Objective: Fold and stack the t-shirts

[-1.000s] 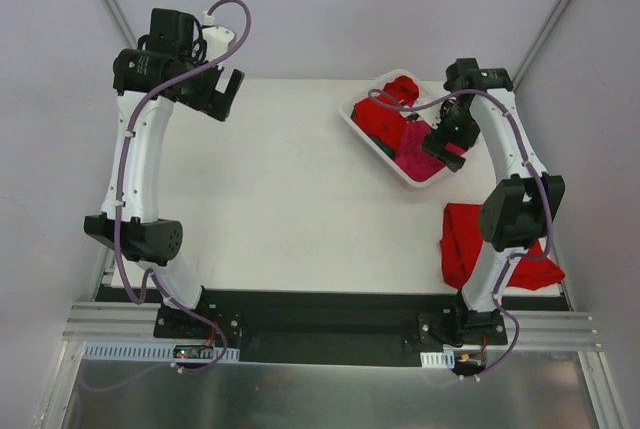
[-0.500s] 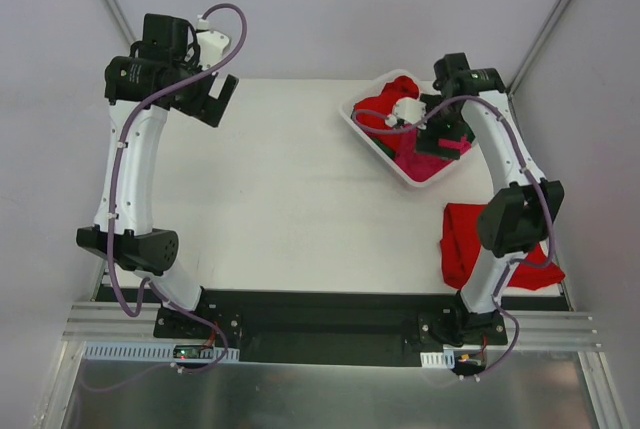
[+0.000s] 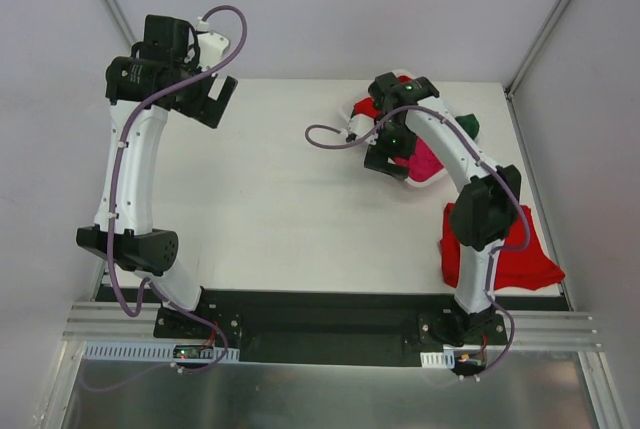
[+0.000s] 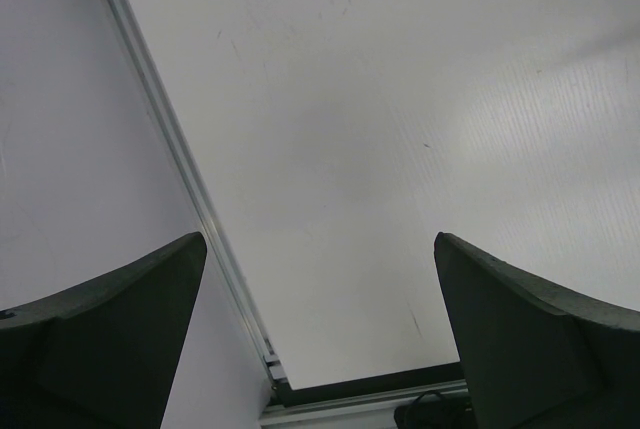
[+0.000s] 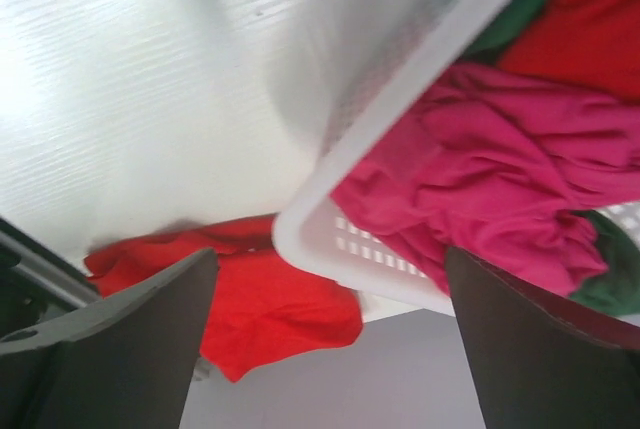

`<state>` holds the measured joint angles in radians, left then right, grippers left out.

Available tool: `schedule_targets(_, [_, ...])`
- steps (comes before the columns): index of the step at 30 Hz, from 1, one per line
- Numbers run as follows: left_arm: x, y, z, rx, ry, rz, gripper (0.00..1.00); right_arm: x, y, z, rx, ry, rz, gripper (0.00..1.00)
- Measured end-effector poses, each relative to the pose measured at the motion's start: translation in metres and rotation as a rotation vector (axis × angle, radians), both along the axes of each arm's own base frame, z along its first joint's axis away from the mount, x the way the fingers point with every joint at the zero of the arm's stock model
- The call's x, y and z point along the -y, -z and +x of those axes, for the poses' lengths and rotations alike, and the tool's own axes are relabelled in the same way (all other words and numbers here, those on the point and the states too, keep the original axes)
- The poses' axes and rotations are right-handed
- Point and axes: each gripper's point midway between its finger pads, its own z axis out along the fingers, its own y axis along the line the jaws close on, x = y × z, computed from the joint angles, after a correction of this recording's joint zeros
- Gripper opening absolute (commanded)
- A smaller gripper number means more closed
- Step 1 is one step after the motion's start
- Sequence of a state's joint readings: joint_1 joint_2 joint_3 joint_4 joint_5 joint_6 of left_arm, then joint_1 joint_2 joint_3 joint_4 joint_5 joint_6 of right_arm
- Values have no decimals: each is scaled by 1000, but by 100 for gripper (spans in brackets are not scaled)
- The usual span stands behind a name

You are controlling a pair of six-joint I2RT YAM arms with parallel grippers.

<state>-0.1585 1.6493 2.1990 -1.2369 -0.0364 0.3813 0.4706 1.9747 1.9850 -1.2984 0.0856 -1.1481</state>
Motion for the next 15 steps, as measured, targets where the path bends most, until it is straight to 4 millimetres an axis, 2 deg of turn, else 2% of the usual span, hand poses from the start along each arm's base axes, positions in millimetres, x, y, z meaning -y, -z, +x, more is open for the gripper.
schedule_targets(5, [-1,2,-1,-7,-1,5,99,-1,21,-26,-99,86,-7,100])
schedule_targets(8, [-3,2,-2,-7,-10,15,99,-4,22,-28,-110,170,20,100])
schedule_targets(12, [-6,3,-6,-9,-17,25,99,-23,28,-21,-132,268,96,100])
schedule_targets(15, [-8,6,-11,-18,-21,32,99,-30,35,-24,-166,313,121,100])
